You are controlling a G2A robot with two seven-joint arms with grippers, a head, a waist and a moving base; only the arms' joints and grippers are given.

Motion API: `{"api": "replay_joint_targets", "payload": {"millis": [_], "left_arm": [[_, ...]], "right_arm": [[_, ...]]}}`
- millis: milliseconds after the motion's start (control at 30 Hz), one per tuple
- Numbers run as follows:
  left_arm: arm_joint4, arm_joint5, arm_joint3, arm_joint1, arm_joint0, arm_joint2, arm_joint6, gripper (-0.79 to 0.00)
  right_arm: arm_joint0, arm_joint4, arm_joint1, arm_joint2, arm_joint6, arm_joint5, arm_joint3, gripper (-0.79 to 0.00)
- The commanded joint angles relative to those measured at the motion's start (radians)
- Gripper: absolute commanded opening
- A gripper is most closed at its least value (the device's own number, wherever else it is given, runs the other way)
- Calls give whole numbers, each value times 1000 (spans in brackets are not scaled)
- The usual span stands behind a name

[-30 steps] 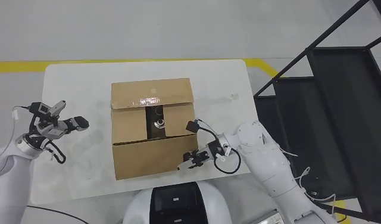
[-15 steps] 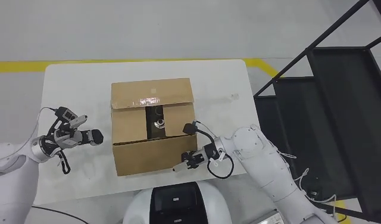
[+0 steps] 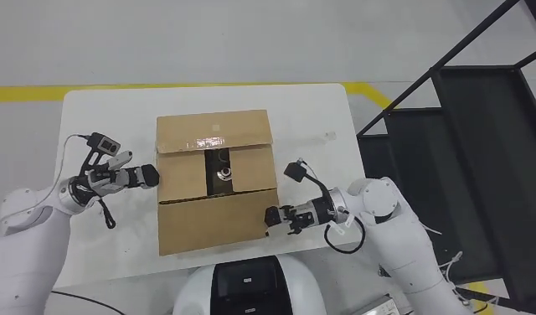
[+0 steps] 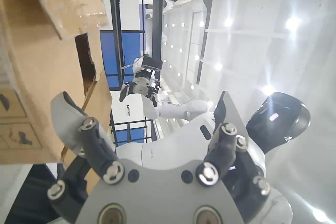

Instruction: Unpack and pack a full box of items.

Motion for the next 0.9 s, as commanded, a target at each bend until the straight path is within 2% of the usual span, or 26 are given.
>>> {"api": "replay_joint_targets", "payload": {"millis": [0,167,333,667,867], "left_arm": [[7,-7,31,-7,-32,31,19,0],[-4,-47,107,-26,-99,92,56,0],[-18,-76,171,-38,-147,118,71,0],[-96,-101,188,-47,-219,103,47,0],[-145,-48,228,-65,-307,138,60,0]], "right_arm": [[-19,26,6,25,4,-8,-10,0],[-58,50,21,72,-6,-22,-27,0],[-89,72,33,104,-10,-30,-52,0],[-100,85,51,114,-19,-27,-75,0],[-100,90,60,118,-39,-29,-72,0]]}}
